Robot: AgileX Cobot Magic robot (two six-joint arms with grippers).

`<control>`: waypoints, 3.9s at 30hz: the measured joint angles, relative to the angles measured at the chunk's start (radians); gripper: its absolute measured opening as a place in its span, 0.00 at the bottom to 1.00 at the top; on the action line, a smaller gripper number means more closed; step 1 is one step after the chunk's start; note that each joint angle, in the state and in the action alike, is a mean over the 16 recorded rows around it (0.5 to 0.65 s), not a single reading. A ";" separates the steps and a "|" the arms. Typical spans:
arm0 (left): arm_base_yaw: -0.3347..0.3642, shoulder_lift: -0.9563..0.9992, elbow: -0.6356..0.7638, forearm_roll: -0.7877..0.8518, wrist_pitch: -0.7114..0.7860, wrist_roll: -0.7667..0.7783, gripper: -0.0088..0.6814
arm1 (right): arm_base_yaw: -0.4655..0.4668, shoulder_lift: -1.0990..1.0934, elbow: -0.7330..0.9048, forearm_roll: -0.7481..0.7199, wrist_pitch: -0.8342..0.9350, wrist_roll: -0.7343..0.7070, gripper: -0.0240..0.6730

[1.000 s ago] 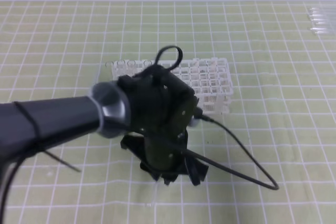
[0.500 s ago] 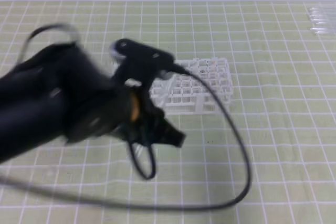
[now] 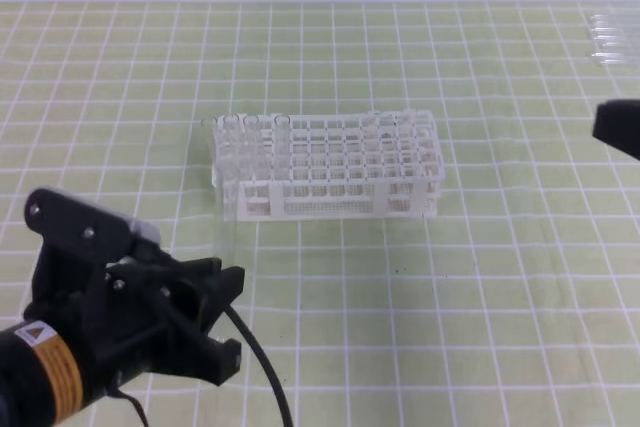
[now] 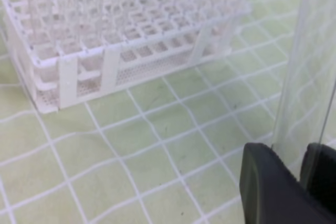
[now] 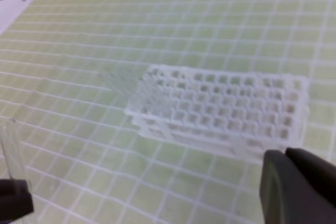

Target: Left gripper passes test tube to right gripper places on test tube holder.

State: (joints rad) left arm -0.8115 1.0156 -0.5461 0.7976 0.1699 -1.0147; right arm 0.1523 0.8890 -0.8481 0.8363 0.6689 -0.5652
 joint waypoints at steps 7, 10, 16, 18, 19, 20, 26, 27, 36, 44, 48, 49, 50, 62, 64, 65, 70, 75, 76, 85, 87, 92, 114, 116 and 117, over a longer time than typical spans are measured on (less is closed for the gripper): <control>0.073 -0.047 0.076 0.235 -0.199 -0.204 0.10 | 0.189 0.037 -0.030 0.012 -0.176 -0.062 0.01; 0.099 -0.048 0.080 0.276 -0.250 -0.221 0.08 | 0.292 0.041 -0.020 -0.001 -0.293 -0.090 0.01; 0.132 -0.048 0.081 0.309 -0.339 -0.210 0.09 | 0.502 0.043 0.048 -0.028 -0.566 -0.155 0.01; 0.135 -0.048 0.081 0.309 -0.360 -0.197 0.09 | 0.572 0.045 0.078 -0.038 -0.660 -0.174 0.01; 0.136 -0.048 0.081 0.309 -0.369 -0.191 0.09 | 0.607 0.047 0.093 -0.042 -0.706 -0.181 0.01; 0.137 -0.048 0.081 0.309 -0.377 -0.185 0.09 | 0.641 0.050 0.108 -0.045 -0.749 -0.186 0.01; 0.138 -0.048 0.081 0.306 -0.425 -0.156 0.09 | 0.816 0.085 0.172 -0.055 -0.948 -0.185 0.03; 0.138 -0.048 0.081 0.306 -0.432 -0.151 0.09 | 0.838 0.093 0.177 -0.056 -0.971 -0.180 0.04; 0.138 -0.048 0.081 0.300 -0.479 -0.114 0.07 | 0.933 0.170 0.161 -0.058 -1.052 -0.092 0.34; 0.137 -0.047 0.081 0.187 -0.522 0.013 0.13 | 0.940 0.204 0.139 -0.134 -1.072 0.039 0.64; 0.137 -0.047 0.081 0.082 -0.563 0.120 0.15 | 0.946 0.211 0.133 -0.228 -1.089 0.136 0.69; 0.137 -0.047 0.081 0.055 -0.572 0.147 0.15 | 0.947 0.213 0.132 -0.254 -1.094 0.159 0.69; 0.137 -0.047 0.081 0.028 -0.580 0.173 0.15 | 0.948 0.215 0.132 -0.279 -1.100 0.182 0.69; 0.137 -0.048 0.081 -0.121 -0.644 0.322 0.12 | 0.955 0.272 0.127 -0.465 -1.180 0.342 0.63; 0.137 -0.048 0.081 -0.116 -0.641 0.319 0.12 | 0.955 0.282 0.122 -0.465 -1.185 0.342 0.63; 0.137 -0.048 0.081 -0.110 -0.639 0.316 0.12 | 0.955 0.286 0.119 -0.463 -1.185 0.342 0.63; 0.138 -0.048 0.081 -0.068 -0.637 0.283 0.09 | 0.955 0.301 0.101 -0.455 -1.175 0.331 0.62; 0.138 -0.048 0.081 -0.023 -0.634 0.244 0.09 | 0.950 0.307 0.082 -0.437 -1.146 0.318 0.62; 0.138 -0.048 0.081 -0.012 -0.634 0.234 0.08 | 0.948 0.307 0.078 -0.434 -1.140 0.315 0.62; 0.138 -0.049 0.081 0.068 -0.644 0.170 0.07 | 0.926 0.329 0.056 -0.405 -1.096 0.298 0.62; 0.138 -0.049 0.081 0.083 -0.647 0.160 0.07 | 0.921 0.337 0.051 -0.400 -1.090 0.296 0.62; 0.138 -0.049 0.081 0.118 -0.656 0.139 0.07 | 0.917 0.360 0.036 -0.395 -1.079 0.293 0.62; 0.138 -0.048 0.081 0.123 -0.671 0.117 0.09 | 0.917 0.392 0.021 -0.395 -1.096 0.291 0.52; 0.138 -0.048 0.081 0.122 -0.672 0.117 0.10 | 0.917 0.392 0.021 -0.397 -1.097 0.291 0.48; 0.138 -0.048 0.081 0.123 -0.671 0.117 0.11 | 0.917 0.392 0.021 -0.398 -1.097 0.292 0.45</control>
State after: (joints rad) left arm -0.6739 0.9676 -0.4647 0.9201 -0.5010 -0.8977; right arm 1.0690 1.2809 -0.8274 0.4383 -0.4281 -0.2736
